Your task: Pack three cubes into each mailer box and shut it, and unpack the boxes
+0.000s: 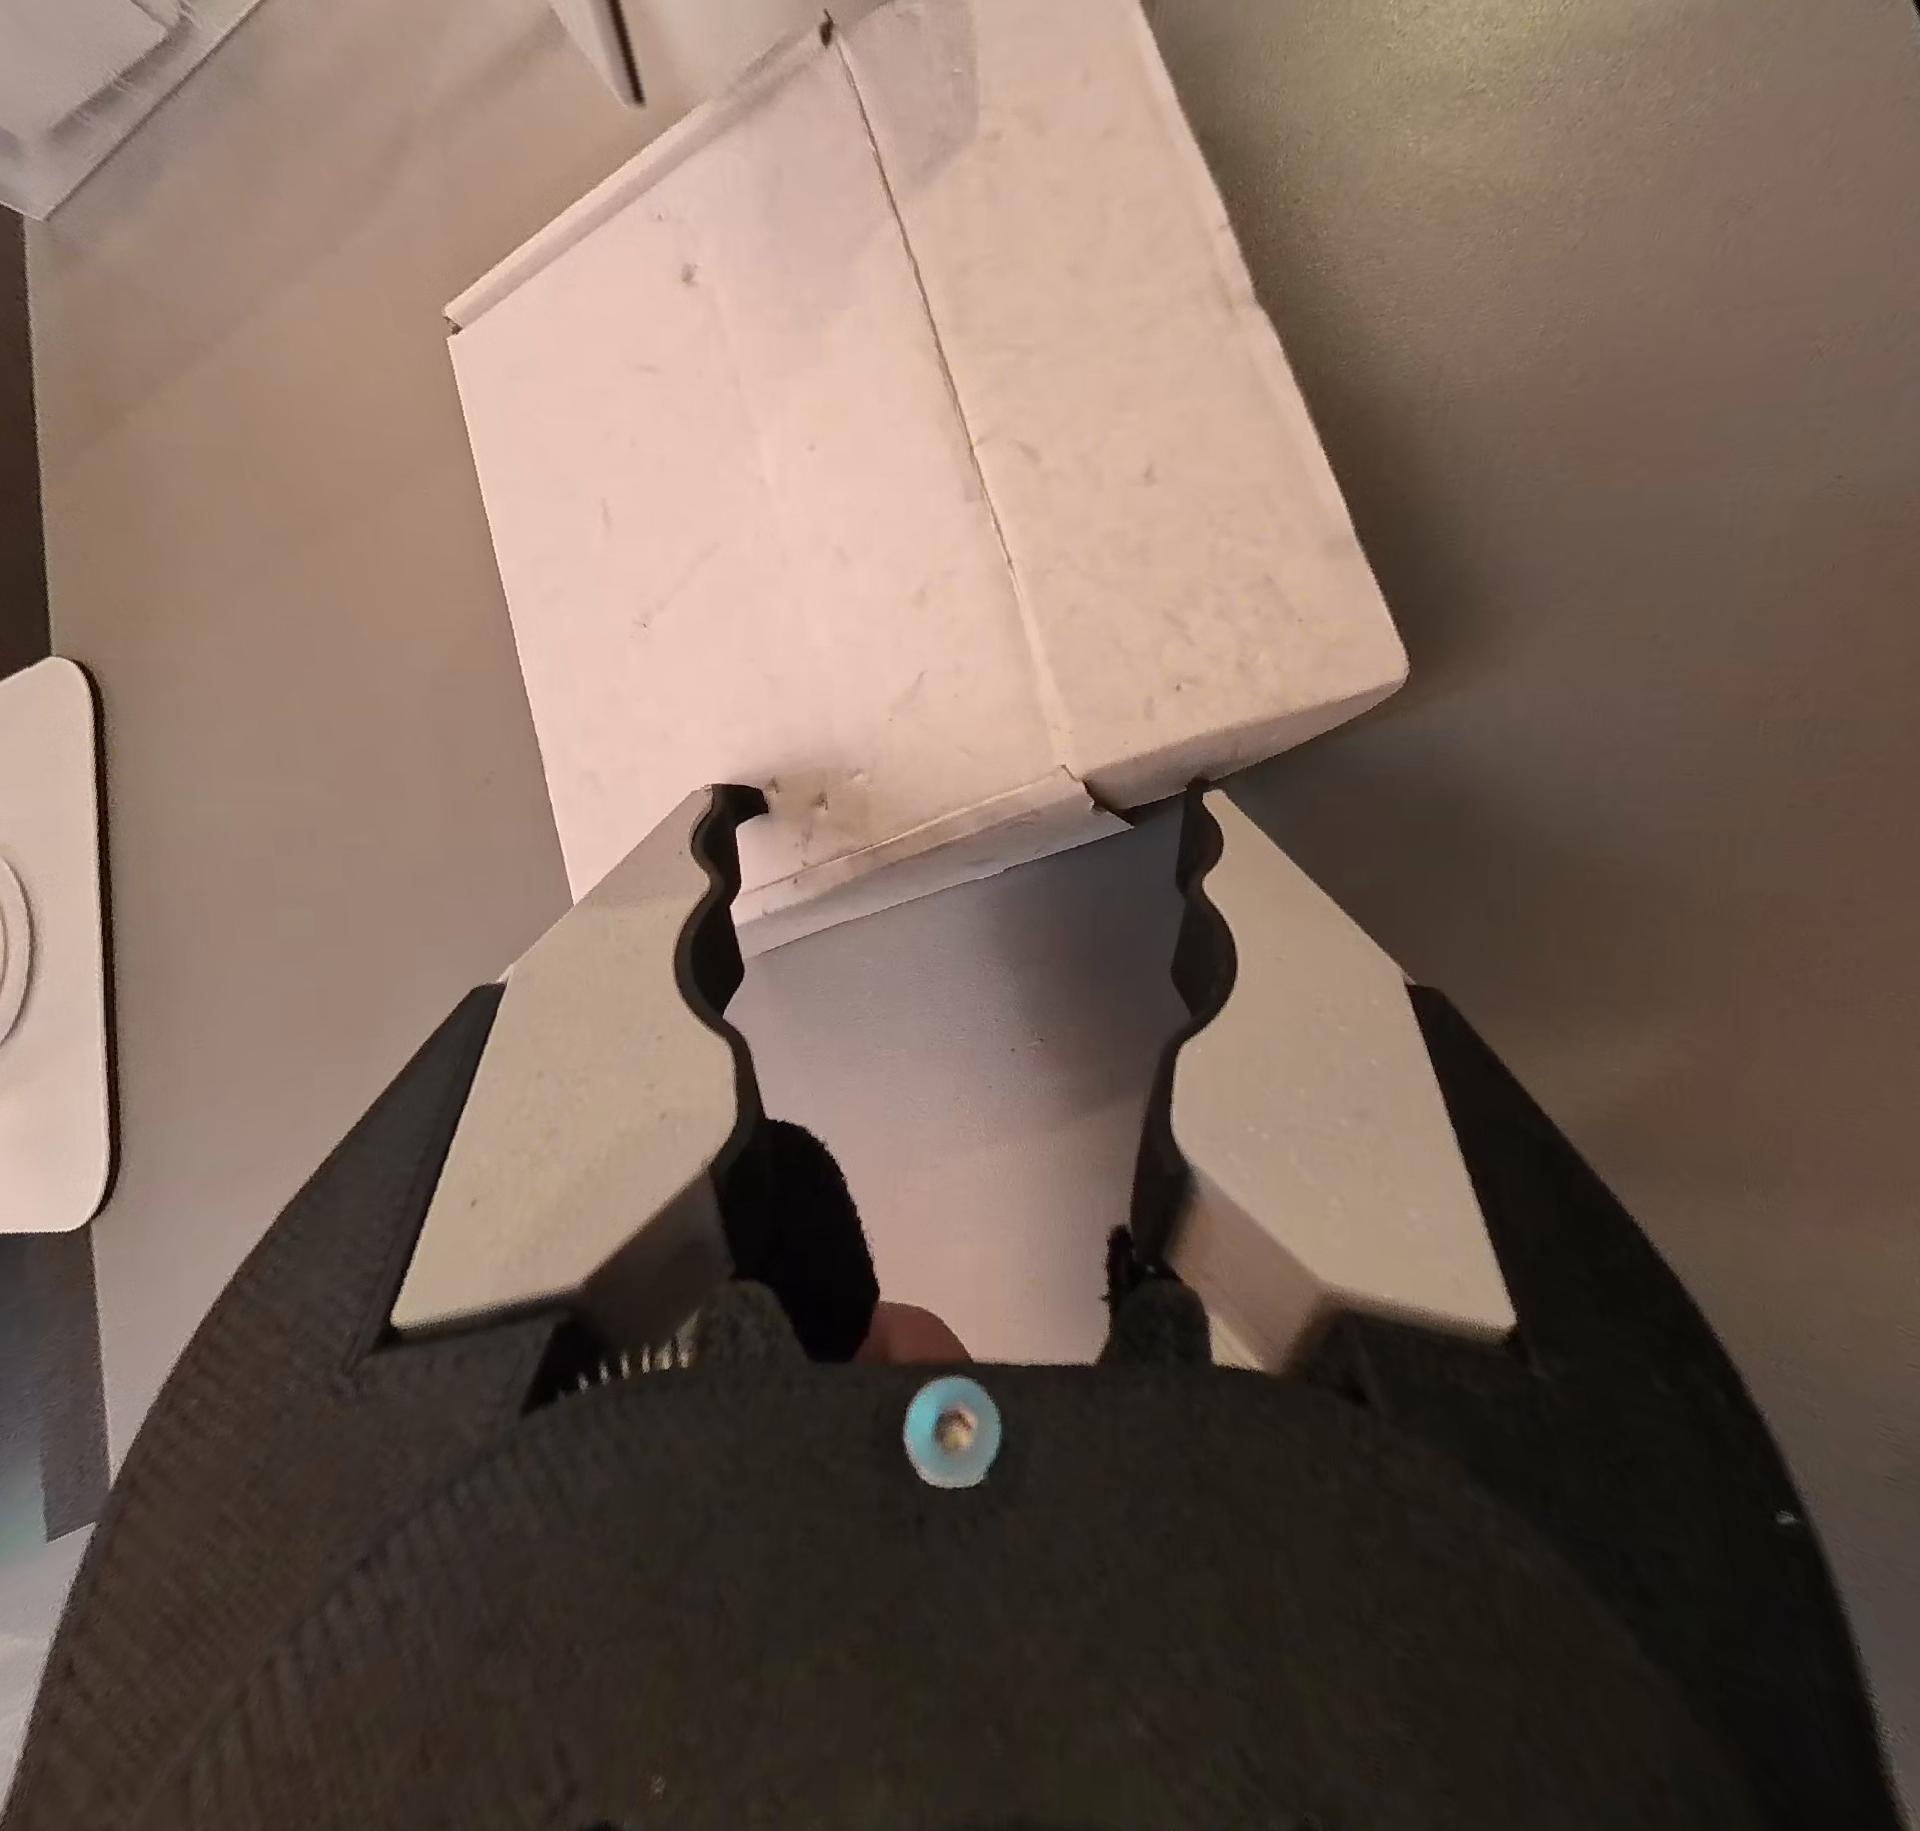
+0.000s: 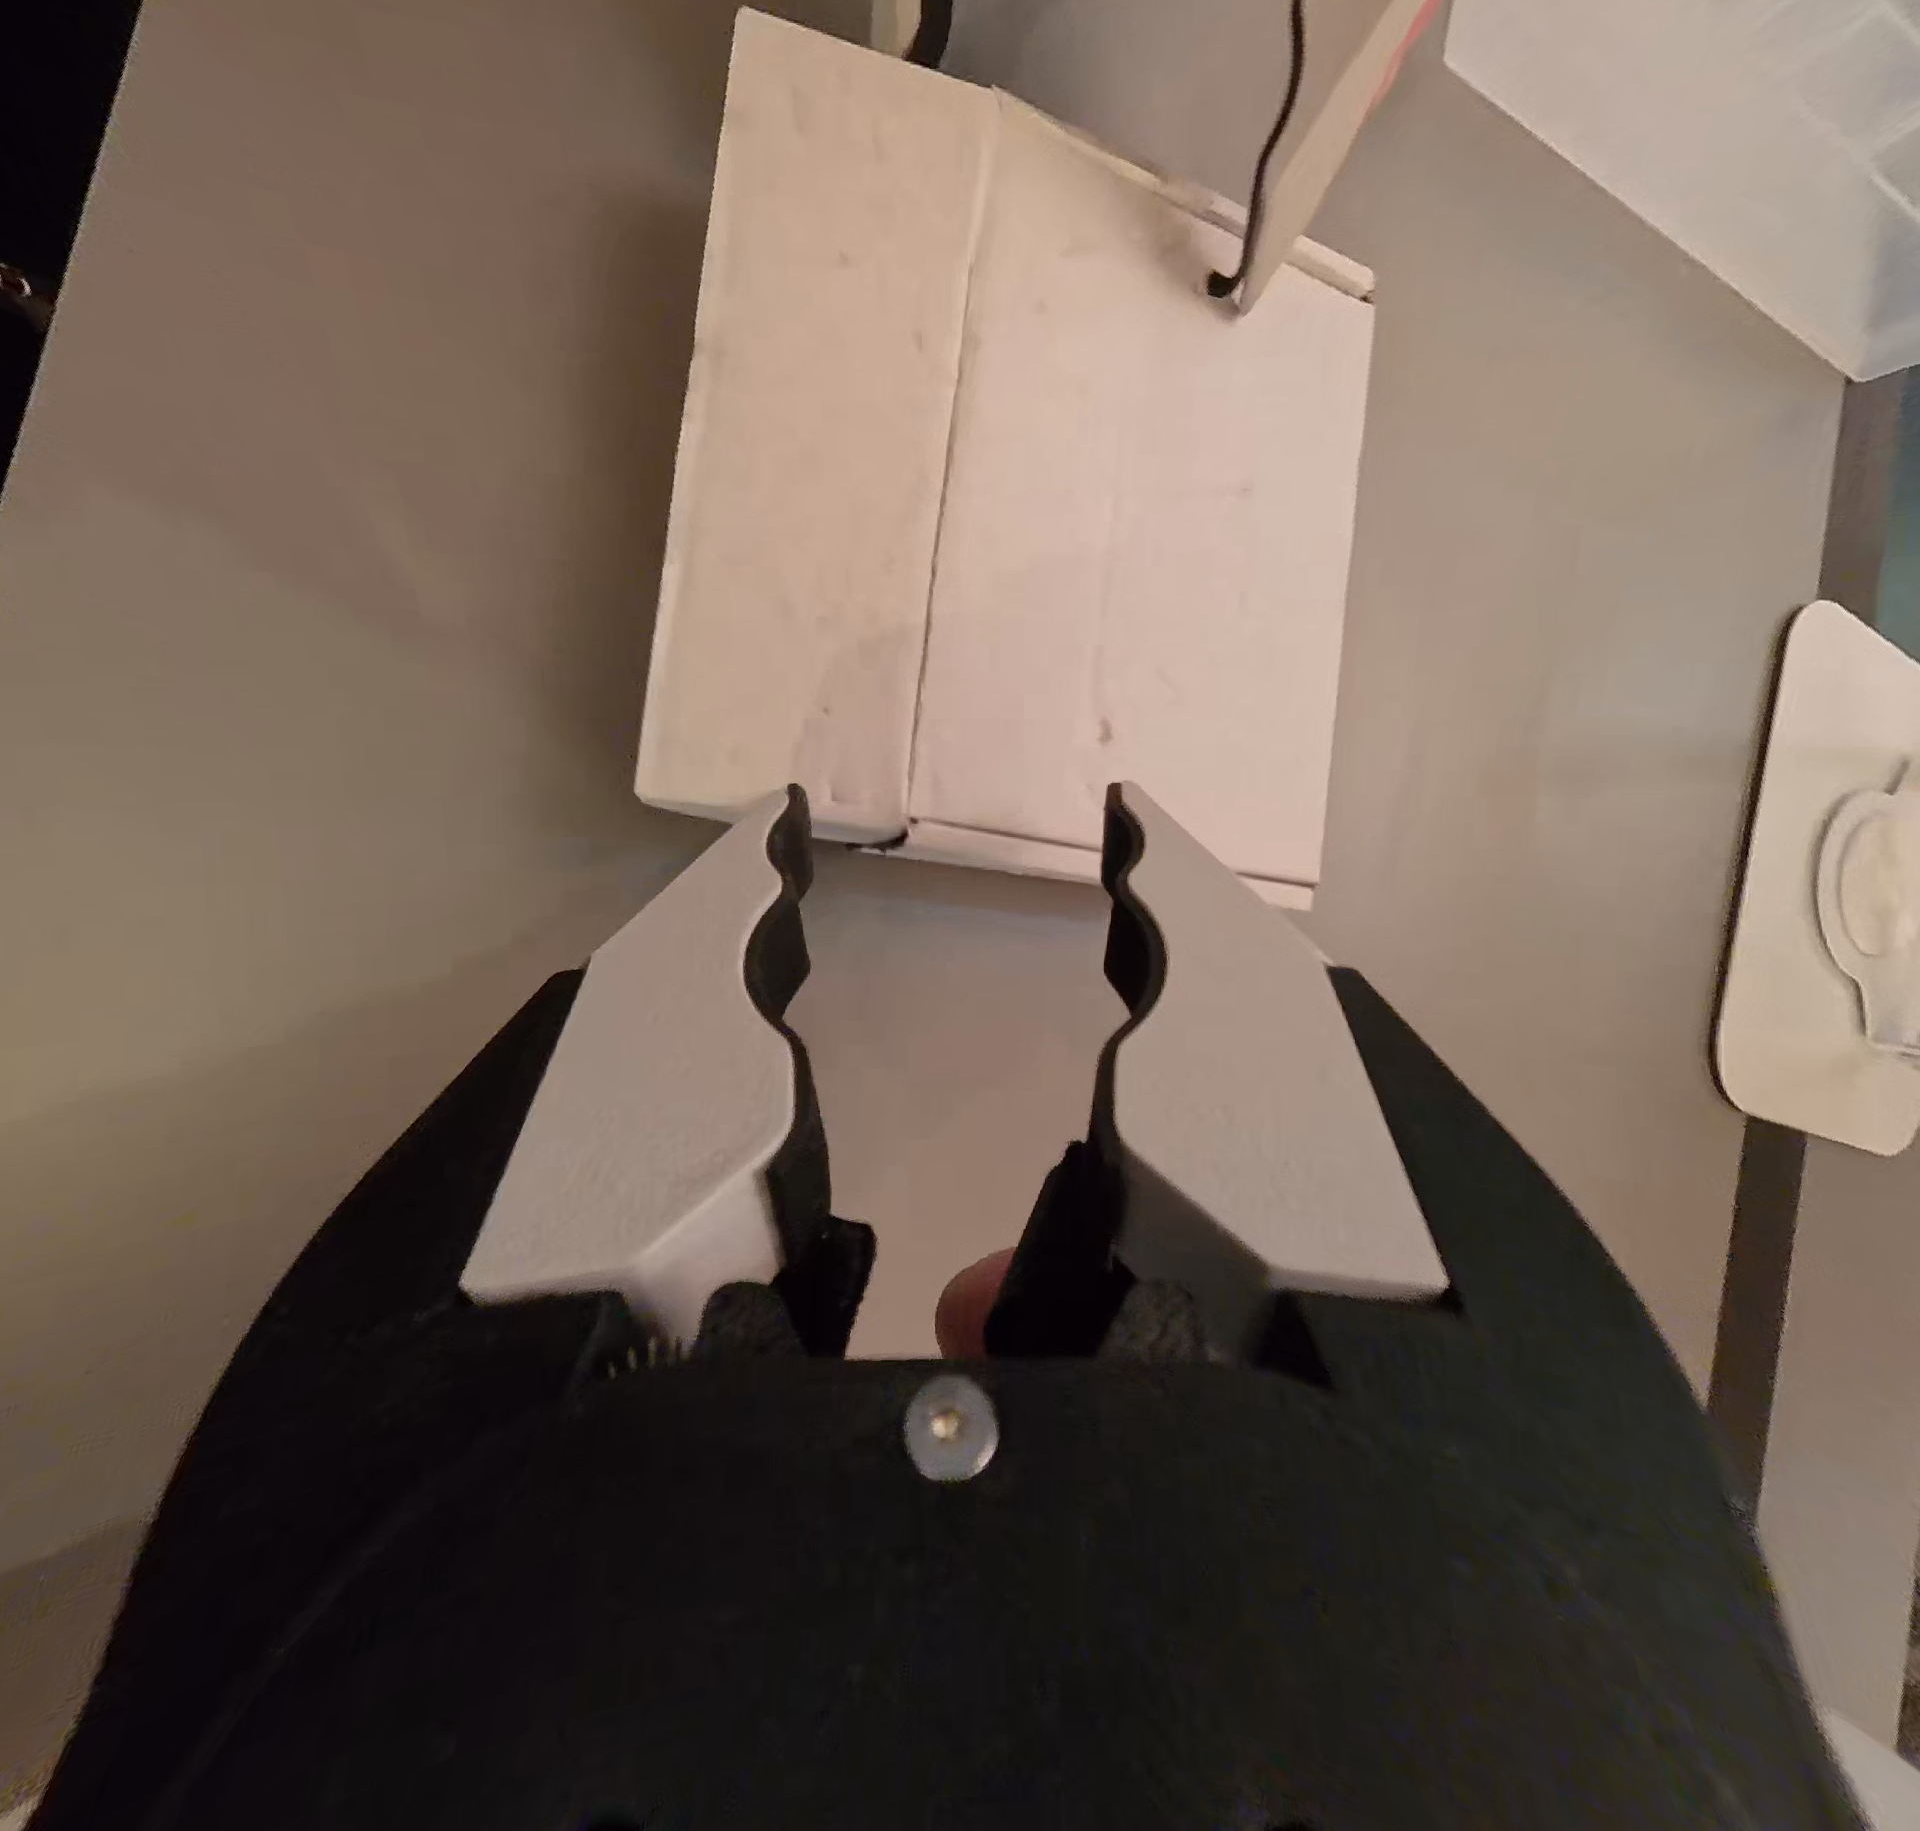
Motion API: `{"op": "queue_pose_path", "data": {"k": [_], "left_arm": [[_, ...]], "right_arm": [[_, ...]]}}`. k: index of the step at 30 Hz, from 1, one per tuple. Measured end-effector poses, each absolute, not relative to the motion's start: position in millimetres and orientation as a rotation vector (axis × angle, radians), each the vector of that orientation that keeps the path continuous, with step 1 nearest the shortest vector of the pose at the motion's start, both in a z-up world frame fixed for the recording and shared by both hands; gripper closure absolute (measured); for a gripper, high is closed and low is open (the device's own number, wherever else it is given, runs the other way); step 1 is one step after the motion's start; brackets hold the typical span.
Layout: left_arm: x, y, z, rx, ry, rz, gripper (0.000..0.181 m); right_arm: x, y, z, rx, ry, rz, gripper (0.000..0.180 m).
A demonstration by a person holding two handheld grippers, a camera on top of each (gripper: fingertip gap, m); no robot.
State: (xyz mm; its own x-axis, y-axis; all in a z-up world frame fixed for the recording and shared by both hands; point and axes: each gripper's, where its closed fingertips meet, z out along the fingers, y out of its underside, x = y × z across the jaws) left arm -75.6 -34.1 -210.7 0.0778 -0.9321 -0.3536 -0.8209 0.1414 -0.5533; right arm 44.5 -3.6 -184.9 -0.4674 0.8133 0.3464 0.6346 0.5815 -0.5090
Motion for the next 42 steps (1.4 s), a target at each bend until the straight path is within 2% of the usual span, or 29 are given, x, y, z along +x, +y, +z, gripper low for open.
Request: {"op": "queue_pose_path", "data": {"k": [6,14,25,30,34,42], "left_arm": [[-74,-36,-211,-1.694,1.756,-0.210,0.096],[-74,-34,-213,-1.673,1.748,-0.159,0.099],[-69,-41,-221,-1.710,1.701,-0.105,0.075],[-66,-32,-223,-1.738,1.594,0.030,0.086],[-69,-22,-221,-1.686,1.539,0.122,0.104],[-69,-22,-221,-1.695,1.575,0.156,0.103]], "right_arm": [[43,-3,-199,-1.161,-2.291,0.375,0.130],[42,-2,-203,-1.144,-2.282,0.341,0.128],[41,-1,-205,-1.156,-2.244,0.301,0.130],[39,3,-206,-1.148,-2.201,0.220,0.136],[38,5,-207,-1.123,-2.164,0.134,0.141],[38,2,-204,-1.144,-2.141,0.173,0.138]]}}
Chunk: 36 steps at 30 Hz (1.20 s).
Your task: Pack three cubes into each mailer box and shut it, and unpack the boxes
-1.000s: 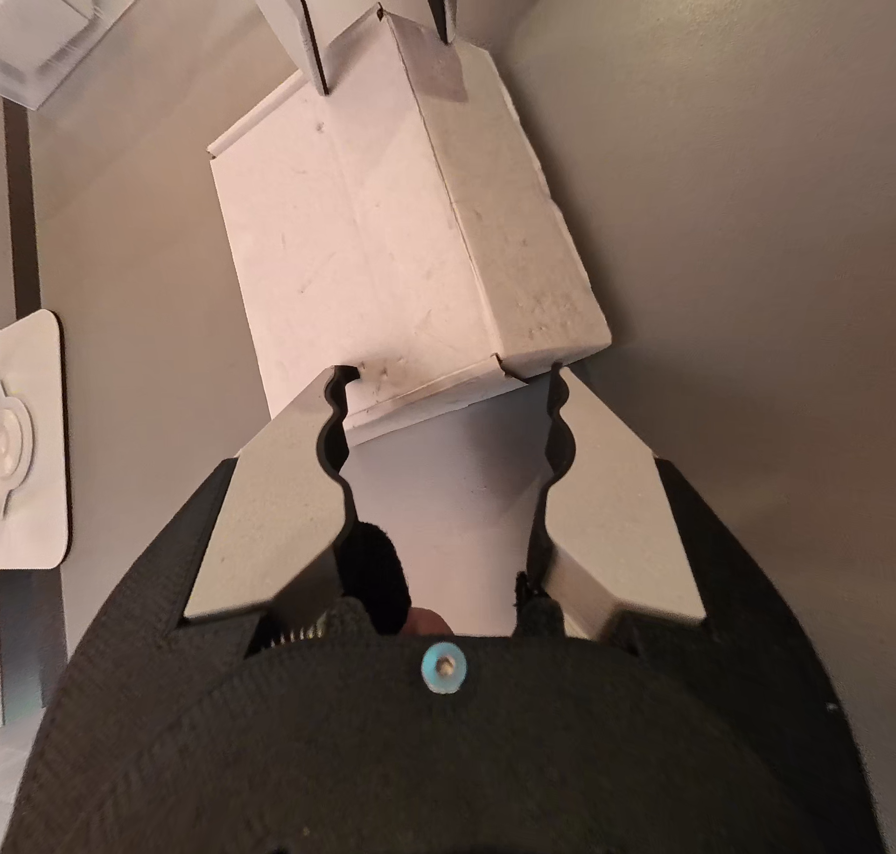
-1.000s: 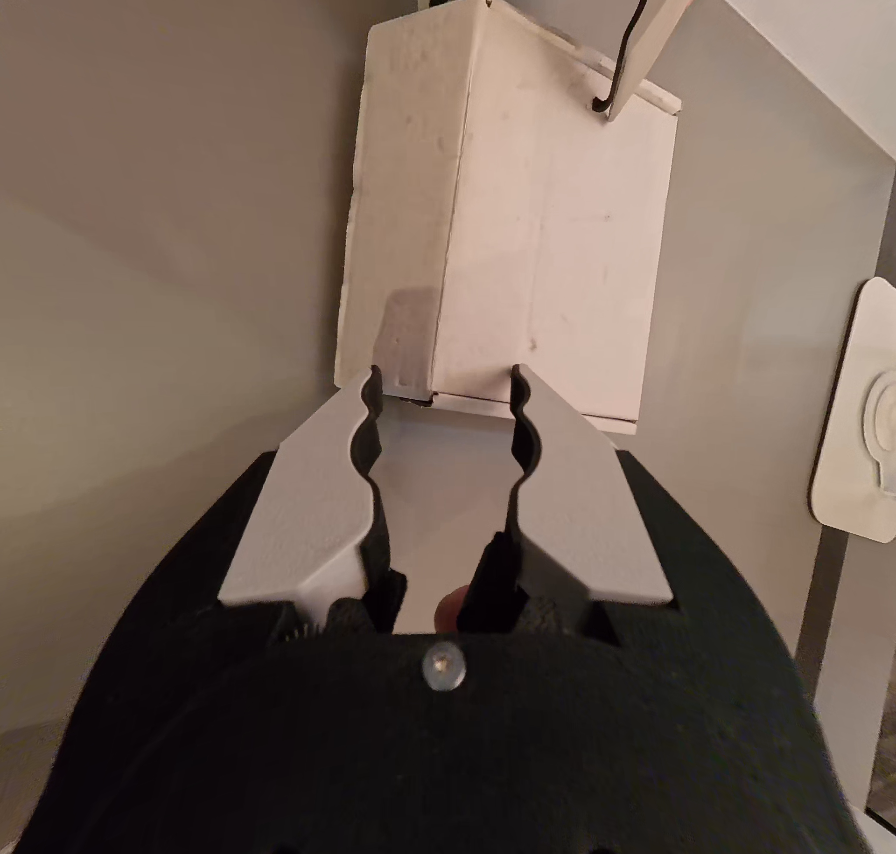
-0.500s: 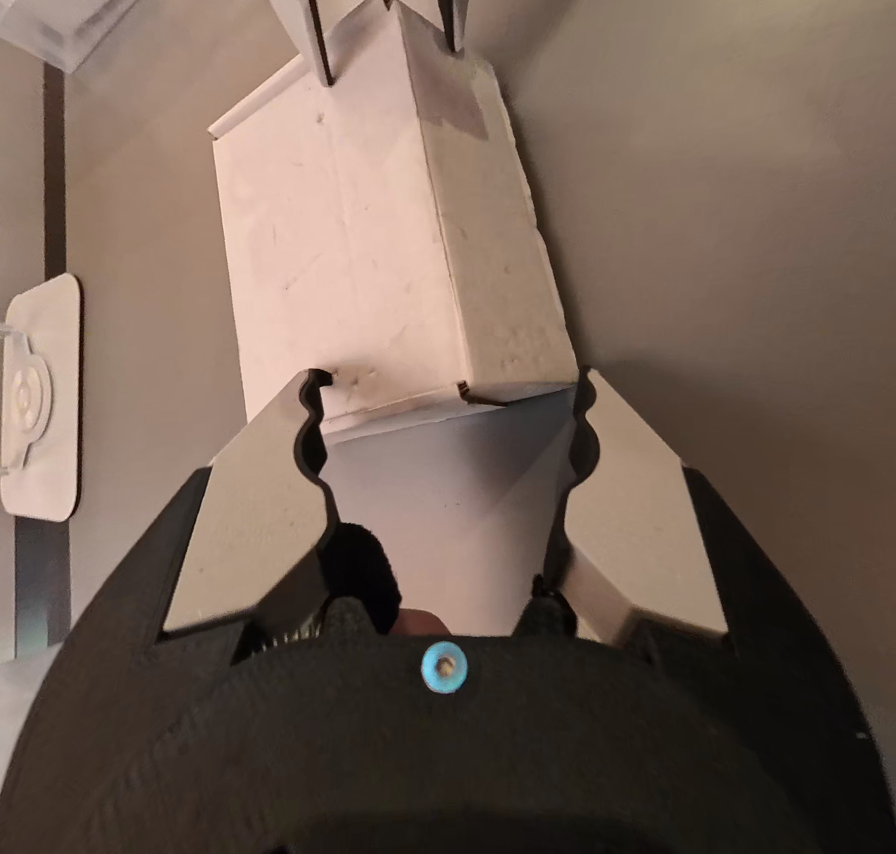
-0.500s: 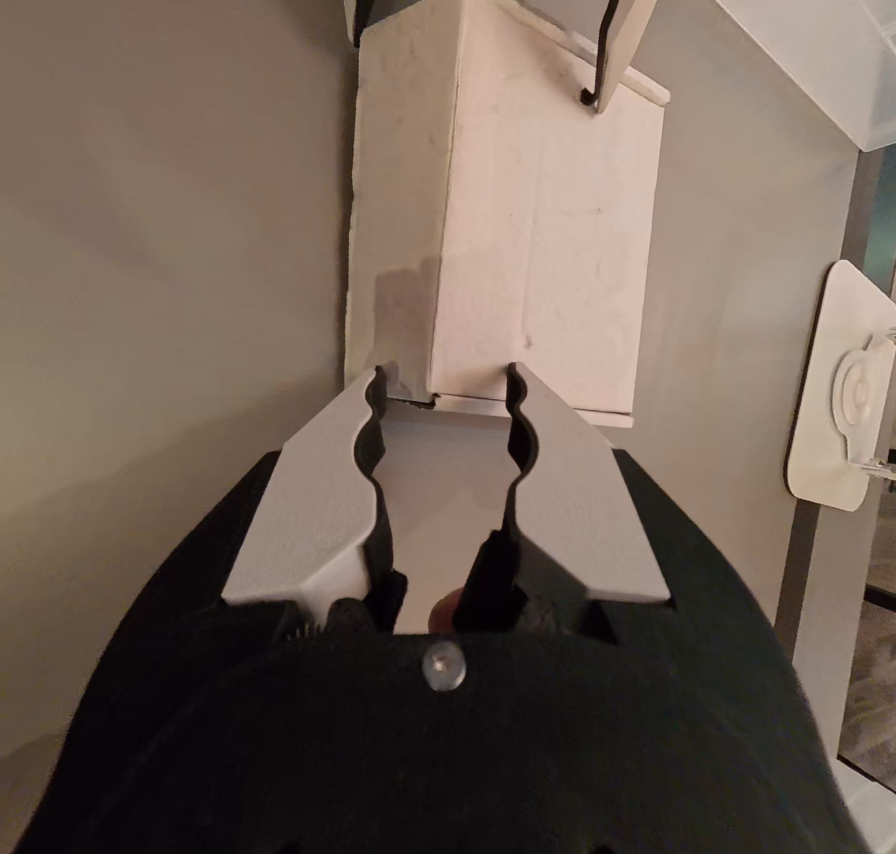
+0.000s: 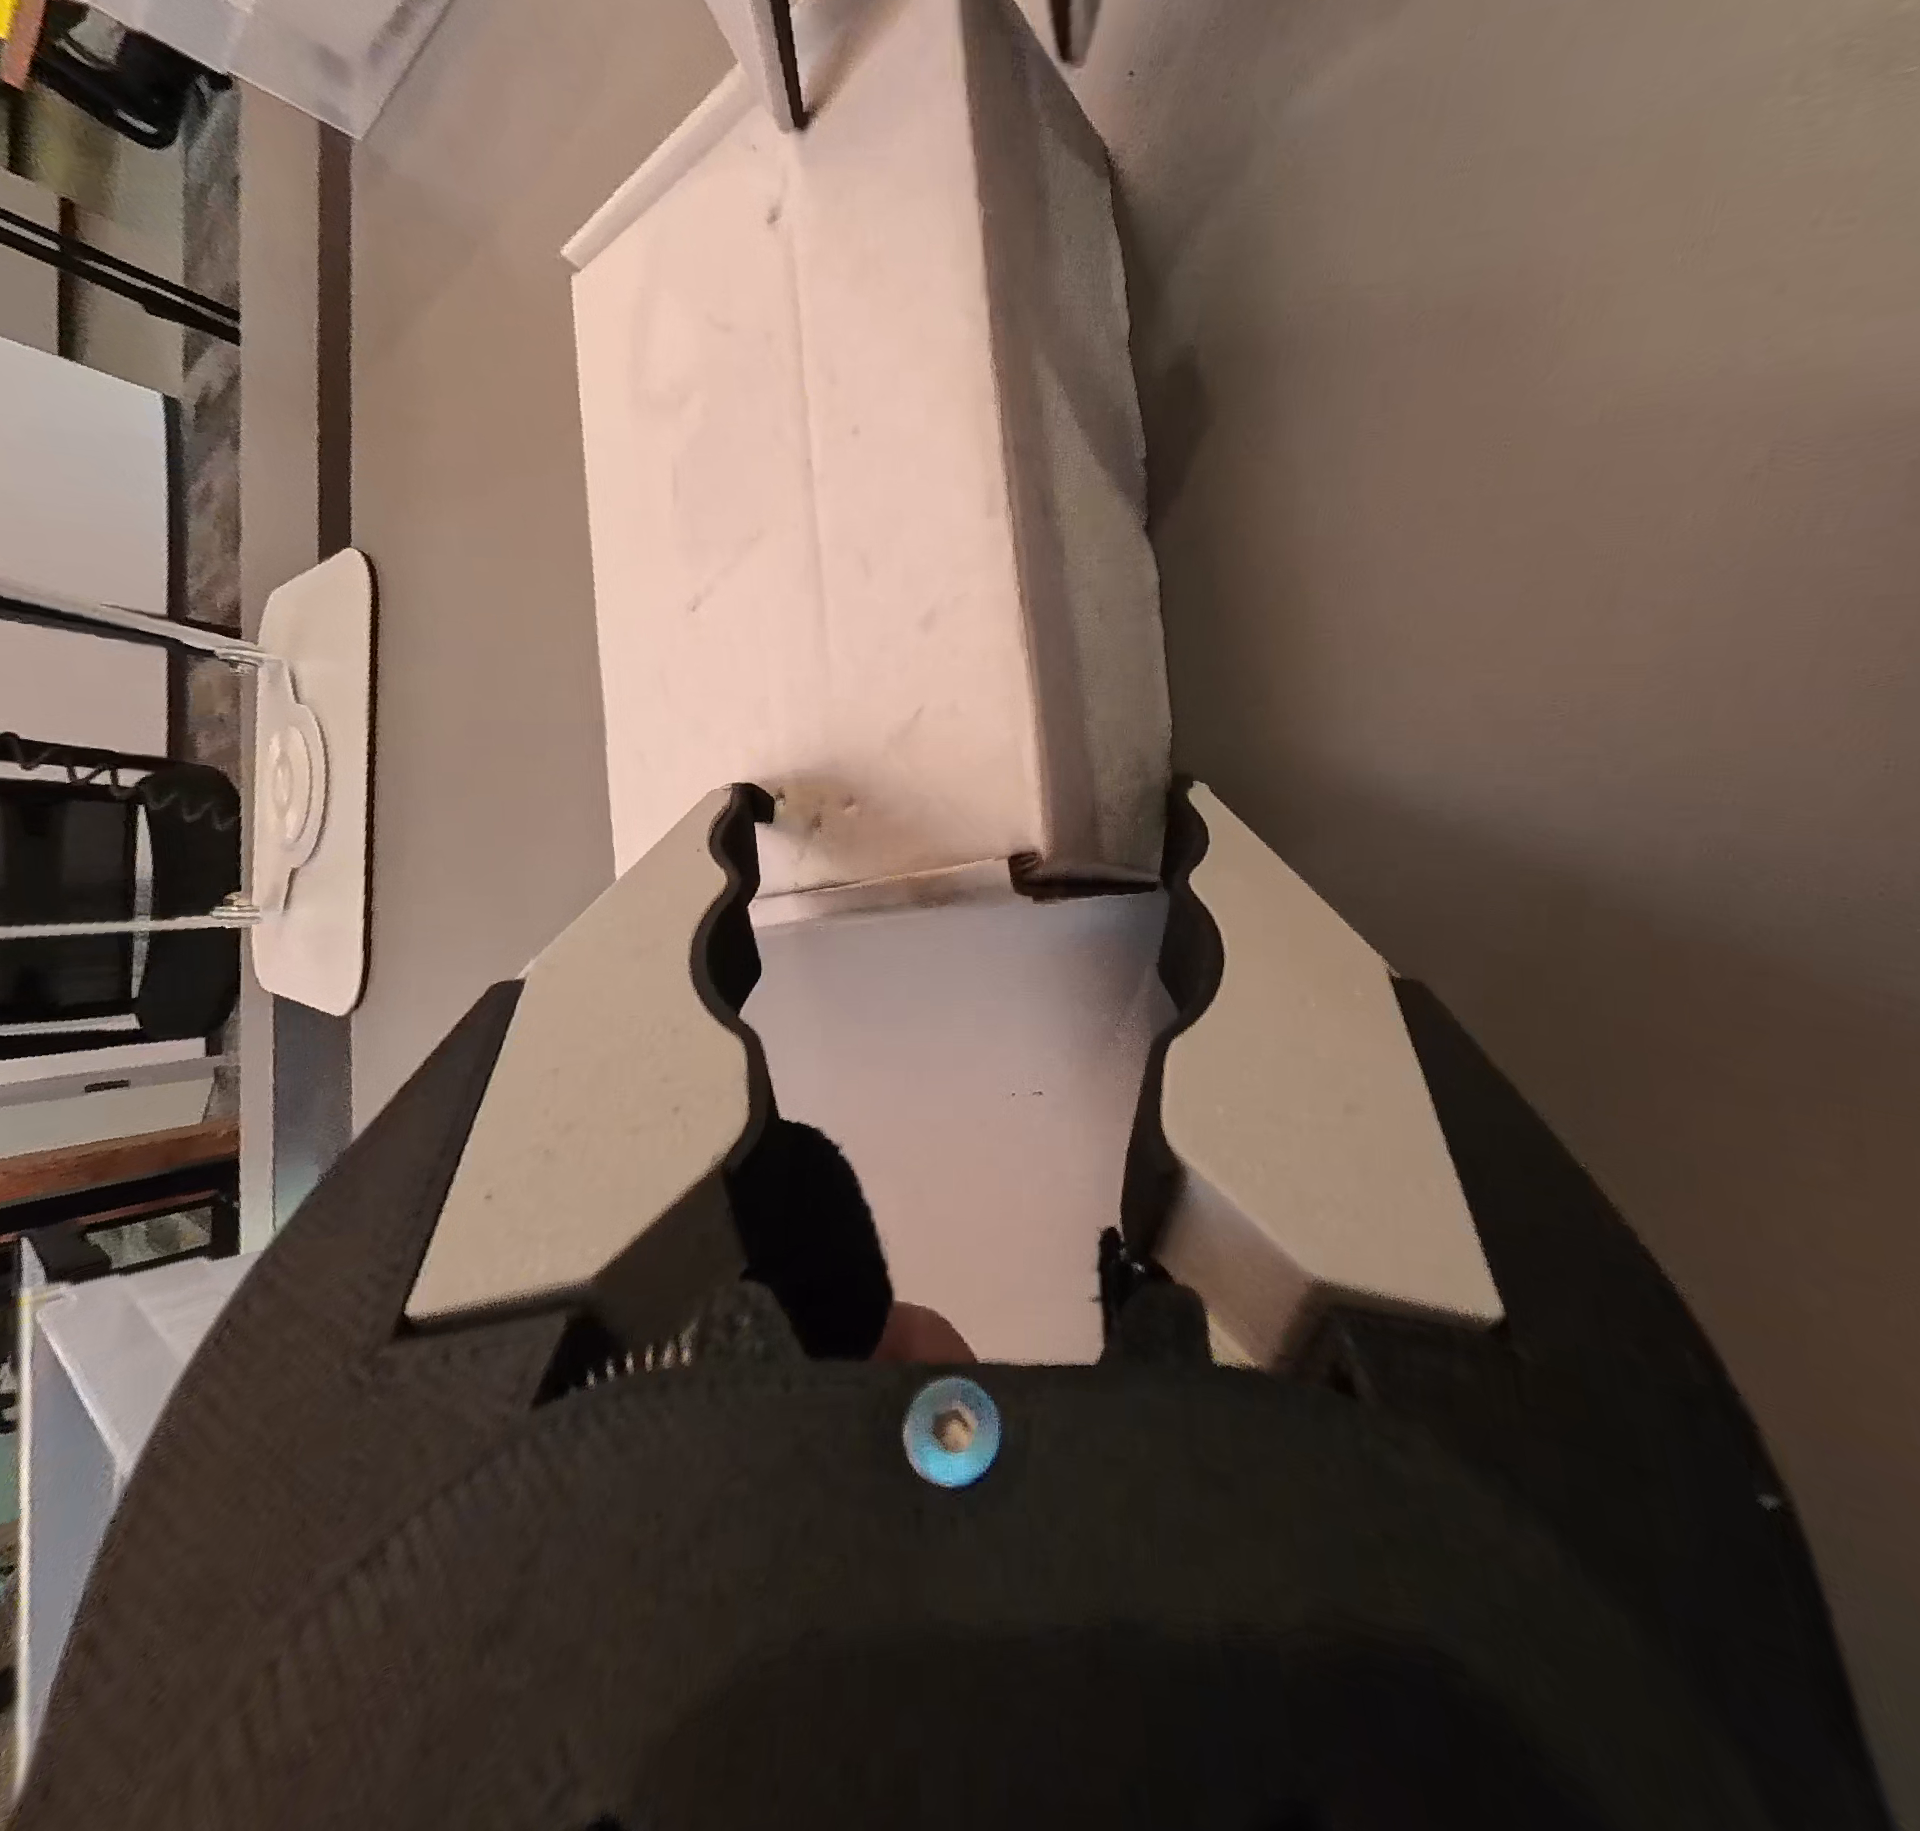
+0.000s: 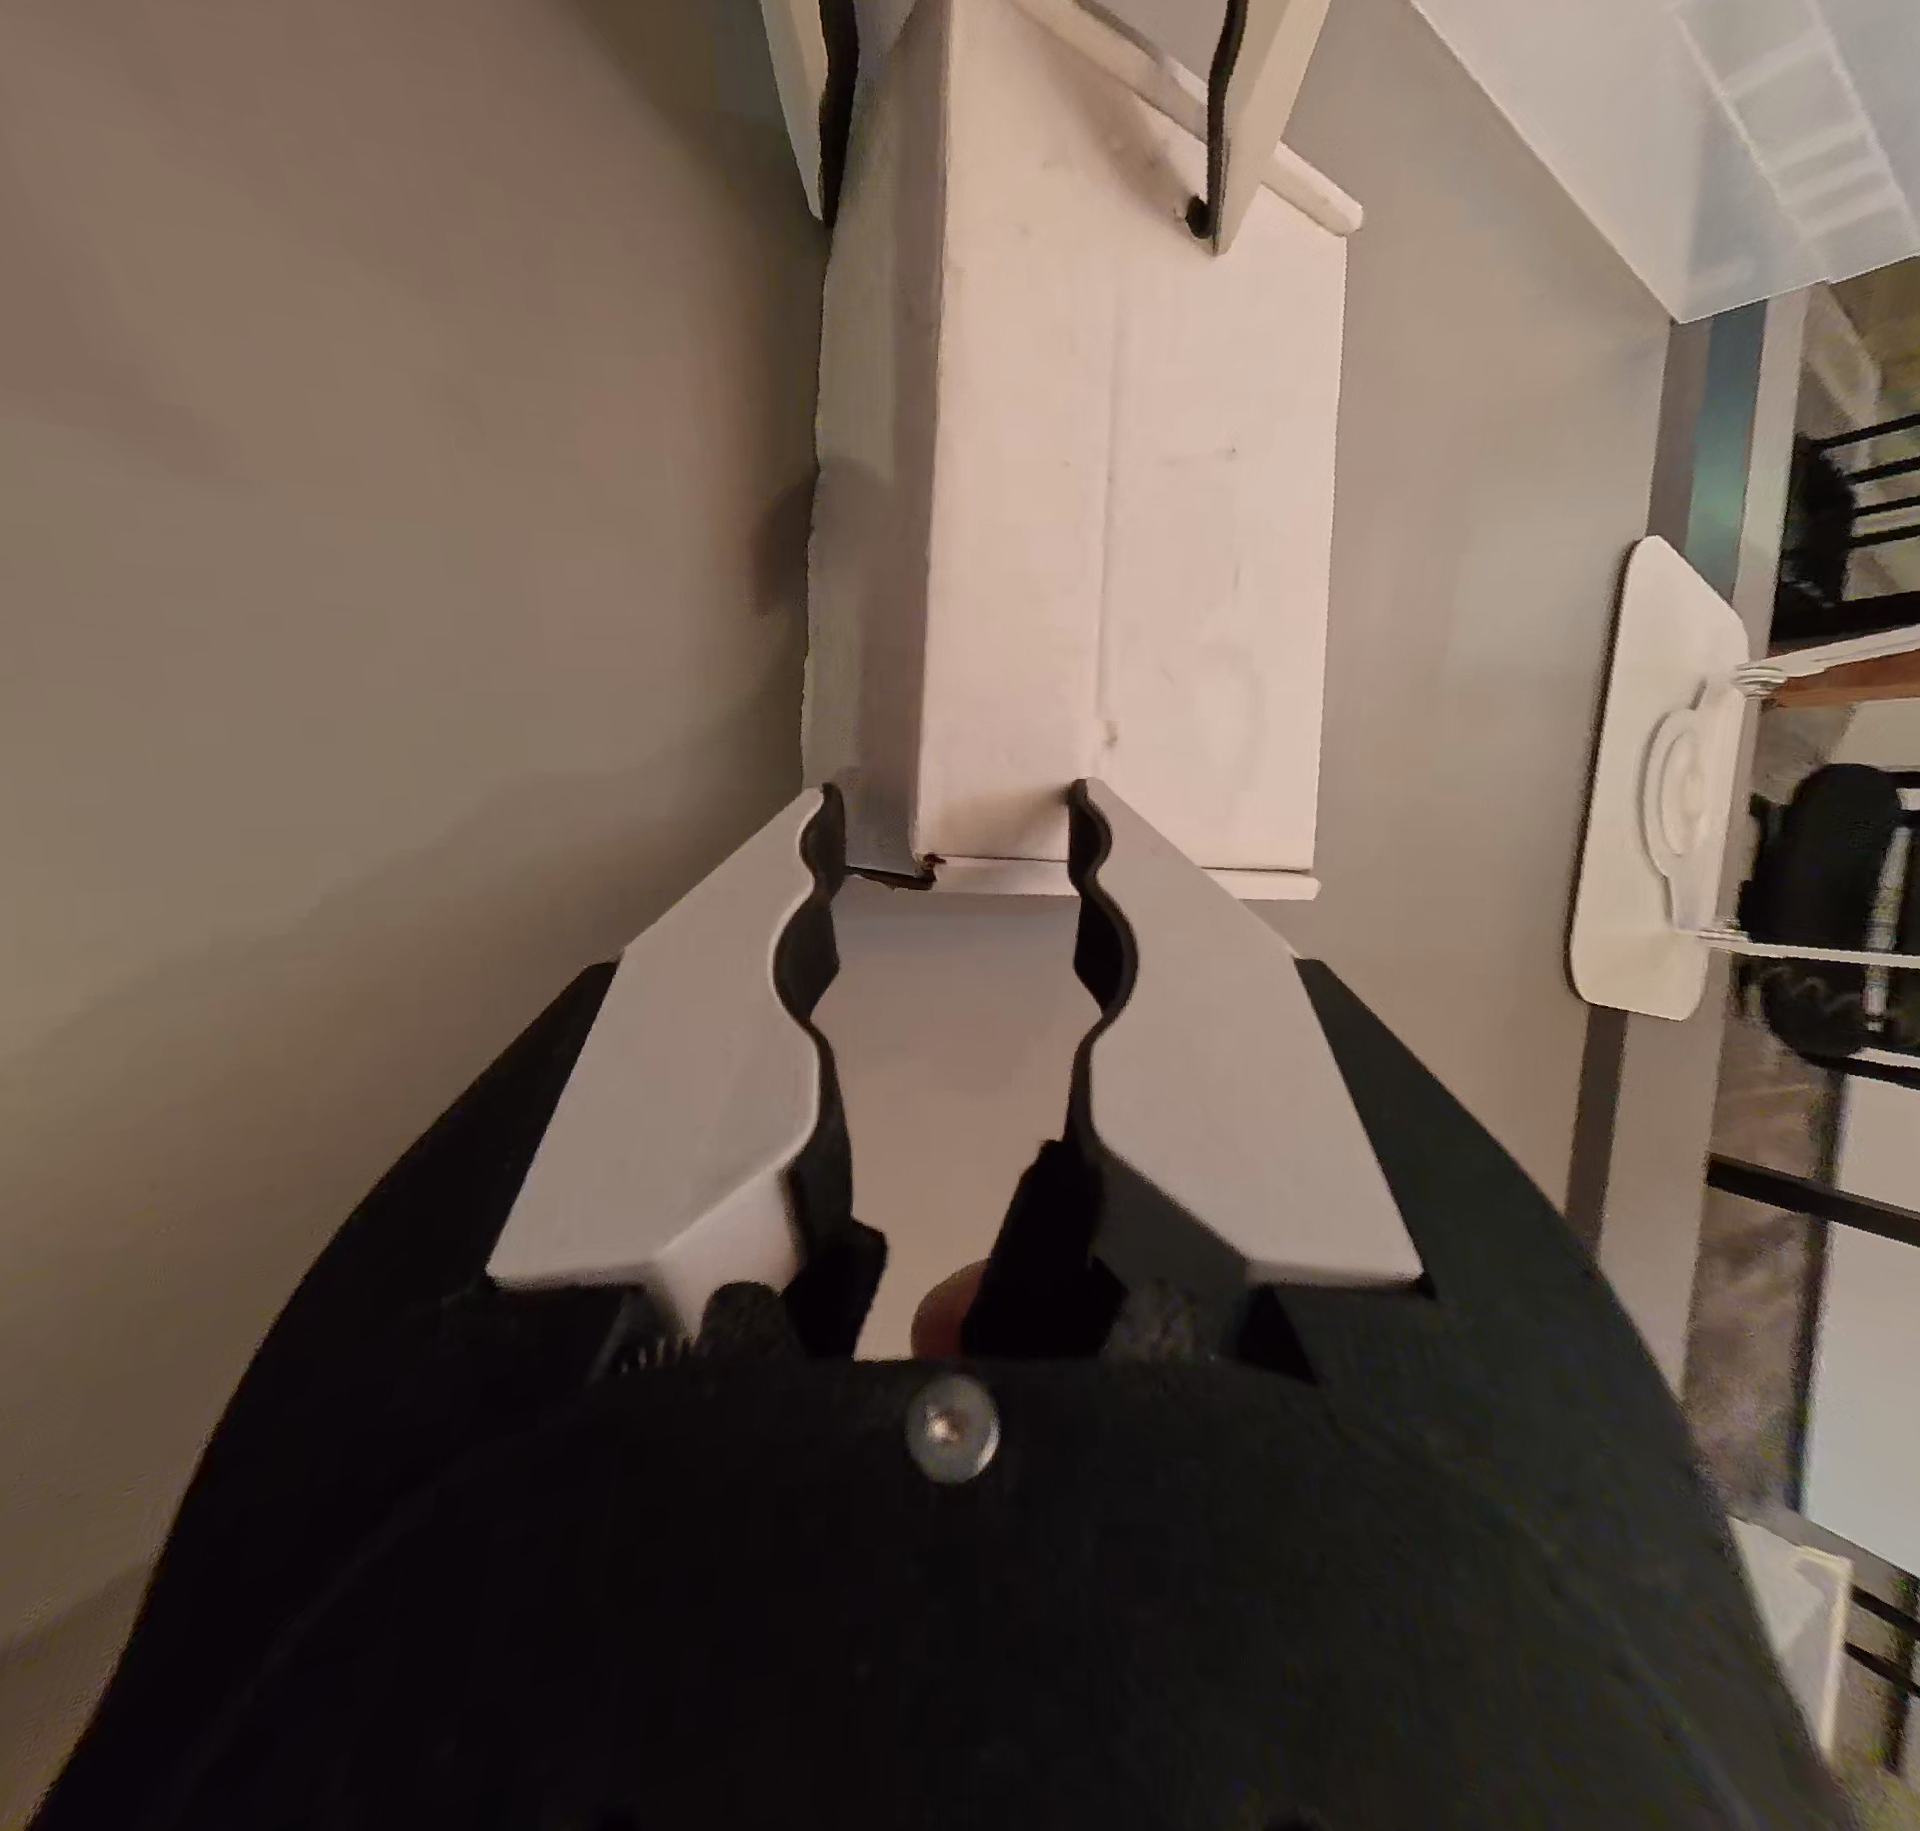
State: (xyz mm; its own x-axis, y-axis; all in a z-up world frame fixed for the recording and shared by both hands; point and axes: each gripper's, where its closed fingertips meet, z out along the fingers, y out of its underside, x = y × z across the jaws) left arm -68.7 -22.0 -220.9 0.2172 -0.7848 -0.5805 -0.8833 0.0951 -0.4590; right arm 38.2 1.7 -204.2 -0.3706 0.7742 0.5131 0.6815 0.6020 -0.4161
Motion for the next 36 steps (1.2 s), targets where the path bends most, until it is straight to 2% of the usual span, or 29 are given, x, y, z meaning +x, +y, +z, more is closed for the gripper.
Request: {"op": "queue_pose_path", "data": {"k": [3,6,13,15,16,21,23,26,33,36], "left_arm": [[-66,-24,-222,-1.719,1.559,0.106,0.097],[-66,-20,-220,-1.682,1.522,0.124,0.105],[-66,-20,-220,-1.675,1.533,0.132,0.105],[-65,-19,-220,-1.681,1.538,0.142,0.104],[-63,-18,-220,-1.677,1.536,0.143,0.104],[-59,-17,-220,-1.664,1.538,0.133,0.104],[-57,-16,-220,-1.660,1.536,0.126,0.104],[-56,-16,-220,-1.658,1.529,0.122,0.104],[-55,-16,-219,-1.622,1.520,0.118,0.102],[-50,-17,-201,-1.569,1.431,0.047,0.105]], "right_arm": [[39,1,-211,-1.129,-2.134,0.147,0.116],[35,11,-209,-1.092,-2.038,0.075,0.132],[33,8,-204,-1.182,-2.009,0.186,0.136],[30,7,-196,-1.258,-2.030,0.233,0.107],[26,8,-191,-1.278,-2.044,0.228,0.100],[0,16,-191,-1.380,-2.206,0.195,0.076],[-8,21,-206,-1.442,-2.302,0.150,0.071],[-14,24,-228,-1.455,-2.420,0.007,0.050],[-19,26,-229,-1.439,-2.403,0.085,0.054],[-16,27,-226,-1.481,-2.374,0.141,0.055]]}}
